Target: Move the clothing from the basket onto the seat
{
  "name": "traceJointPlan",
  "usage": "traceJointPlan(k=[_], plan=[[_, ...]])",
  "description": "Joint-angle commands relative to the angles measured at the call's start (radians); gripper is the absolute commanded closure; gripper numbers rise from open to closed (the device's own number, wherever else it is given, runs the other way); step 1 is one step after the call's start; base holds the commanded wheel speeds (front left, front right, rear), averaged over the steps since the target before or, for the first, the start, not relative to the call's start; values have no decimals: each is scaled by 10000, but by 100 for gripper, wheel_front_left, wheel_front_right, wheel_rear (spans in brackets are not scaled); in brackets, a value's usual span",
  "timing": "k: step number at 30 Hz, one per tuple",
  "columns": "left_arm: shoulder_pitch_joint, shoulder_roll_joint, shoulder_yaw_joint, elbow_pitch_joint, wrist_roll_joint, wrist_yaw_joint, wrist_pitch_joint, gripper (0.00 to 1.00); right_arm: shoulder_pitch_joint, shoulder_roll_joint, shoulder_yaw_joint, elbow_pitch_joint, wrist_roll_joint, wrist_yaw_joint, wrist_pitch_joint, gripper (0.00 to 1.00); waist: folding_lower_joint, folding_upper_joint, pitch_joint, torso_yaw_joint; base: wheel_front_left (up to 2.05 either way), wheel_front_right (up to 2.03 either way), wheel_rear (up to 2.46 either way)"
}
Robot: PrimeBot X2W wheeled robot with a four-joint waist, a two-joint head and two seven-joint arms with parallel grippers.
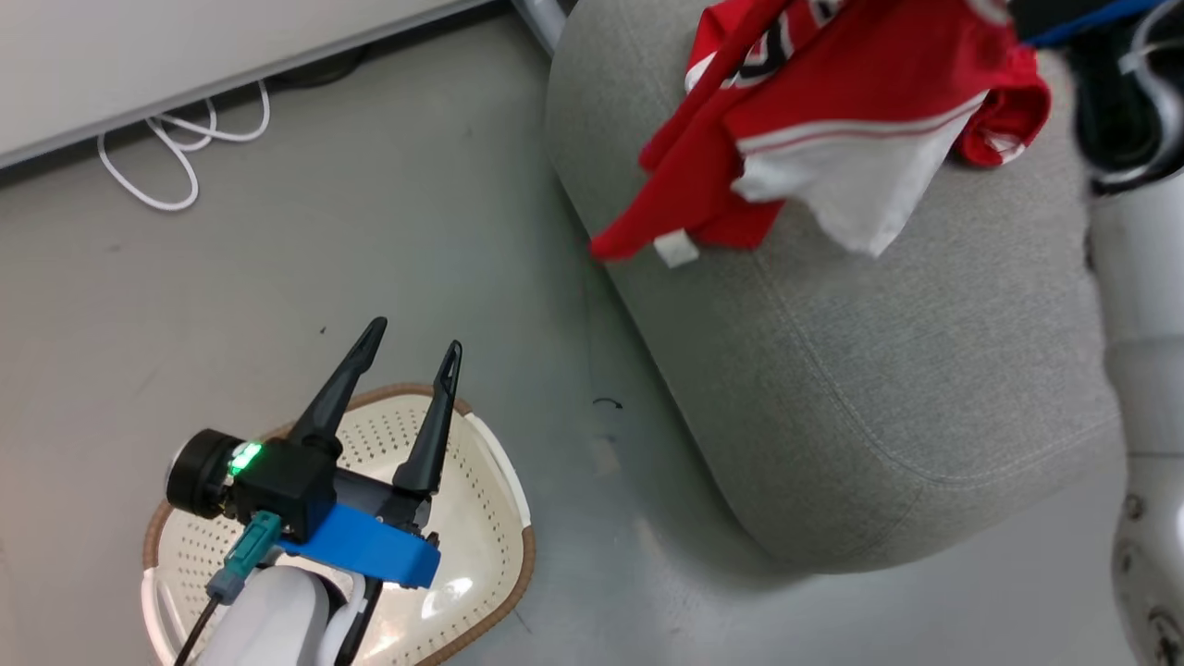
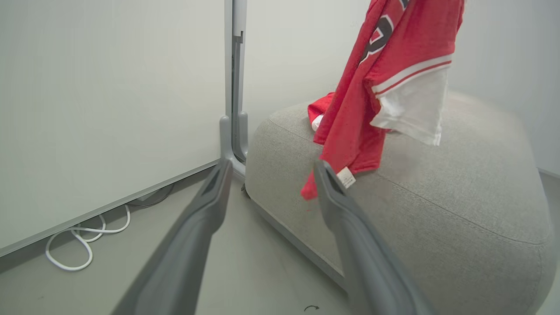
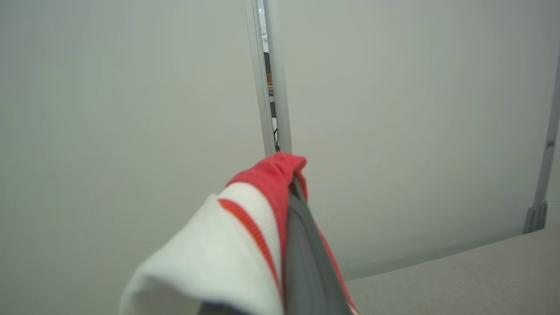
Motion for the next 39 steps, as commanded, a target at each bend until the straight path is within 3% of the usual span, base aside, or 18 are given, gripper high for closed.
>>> traceJointPlan(k=[1, 12, 18, 25, 34, 35, 36, 39], plan=[[-259, 118, -22, -105, 65, -74, -47, 0, -446, -209, -379, -41, -186, 5, 27, 100, -1, -1, 589, 277, 0, 0, 0], [-1140, 599, -125, -884, 368, -74, -47, 0, -2258, -1903, -3164, -797, -1745, 5, 414, 100, -1, -1, 2242, 612, 0, 0, 0], [-1456, 865, -240, -1427, 459, -75, -47, 0, -2000, -2267, -4449, -626, -2631, 5, 336, 100, -1, -1, 3057, 669, 0, 0, 0], [-1815, 1112, -486, -1859, 512, -75, -47, 0, -1089, -2003, -5445, 776, -3504, 5, -183, 100, -1, -1, 3803, 801, 0, 0, 0], [-2031, 1336, -649, -1991, 436, -74, -47, 0, -580, -1564, -5862, 3158, -4288, 5, -234, 100, -1, -1, 4263, 995, 0, 0, 0], [-2036, 1338, -658, -1978, 435, -74, -47, 0, -593, -1531, -5827, 3380, -4346, 5, -166, 60, -1, -1, 4265, 1011, 0, 0, 0], [-2039, 1334, -655, -1960, 443, -70, -47, 0, -617, -1505, -5812, 3579, -4388, 5, -106, 0, -1, -1, 4260, 1024, 0, 0, 0], [-2043, 1286, -683, -1866, 417, -68, -47, 0, -628, -1475, -5815, 3997, -4520, 5, -240, 0, -1, -1, 4172, 1069, 0, 0, 0]])
